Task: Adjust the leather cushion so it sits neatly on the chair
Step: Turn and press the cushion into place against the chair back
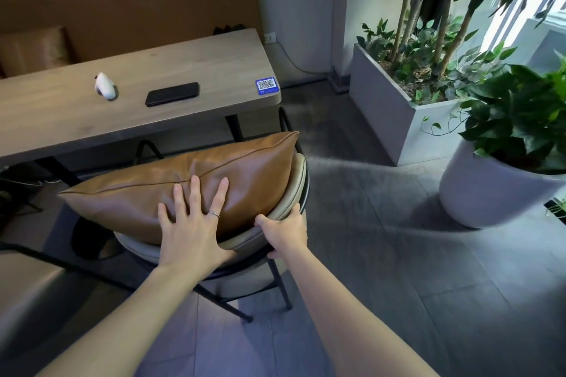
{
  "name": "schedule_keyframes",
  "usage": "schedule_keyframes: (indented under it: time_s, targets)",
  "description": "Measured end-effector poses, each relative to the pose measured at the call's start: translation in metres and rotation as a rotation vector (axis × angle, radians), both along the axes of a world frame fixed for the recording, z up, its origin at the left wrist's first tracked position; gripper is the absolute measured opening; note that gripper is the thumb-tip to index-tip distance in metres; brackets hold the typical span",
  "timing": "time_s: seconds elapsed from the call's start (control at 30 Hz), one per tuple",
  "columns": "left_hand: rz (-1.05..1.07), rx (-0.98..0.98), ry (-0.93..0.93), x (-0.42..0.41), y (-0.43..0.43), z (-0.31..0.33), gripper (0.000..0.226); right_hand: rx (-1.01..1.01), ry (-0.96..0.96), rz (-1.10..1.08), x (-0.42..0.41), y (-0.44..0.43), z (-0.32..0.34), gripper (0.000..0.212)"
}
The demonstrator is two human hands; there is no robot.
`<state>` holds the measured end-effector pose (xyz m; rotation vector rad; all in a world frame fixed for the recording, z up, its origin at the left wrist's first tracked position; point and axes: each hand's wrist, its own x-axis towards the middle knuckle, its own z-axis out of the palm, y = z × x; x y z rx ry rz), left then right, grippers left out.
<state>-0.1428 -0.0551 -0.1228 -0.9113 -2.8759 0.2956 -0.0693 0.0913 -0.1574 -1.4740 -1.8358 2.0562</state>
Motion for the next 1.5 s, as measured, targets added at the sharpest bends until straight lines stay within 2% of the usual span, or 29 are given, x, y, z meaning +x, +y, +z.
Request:
schedule_keyframes:
  time_s: [0.47,0.8,1.1,1.27,1.5]
  targets:
    - [0.007,0.031,-0.023,-0.011,-0.004,-0.002,0.144,0.02,0.005,0.031,-0.009,-0.01,-0.006,0.121]
    - [0.031,0.056,-0.037,-0.014,-0.032,0.001,0.145,0.041,-0.004,0.076,-0.015,-0.031,-0.01,0.121]
    - [0.057,-0.009,-0.066,-0.035,-0.037,0.008,0.149,0.067,0.02,0.135,-0.031,-0.04,-0.017,0.123]
    - [0.056,-0.01,-0.084,-0.035,-0.033,0.009,0.152,-0.133,0.06,0.017,-0.031,-0.037,-0.014,0.133]
    - [0.006,0.017,-0.088,-0.014,-0.024,0.006,0.148,-0.113,0.05,-0.065,-0.008,-0.033,-0.021,0.126]
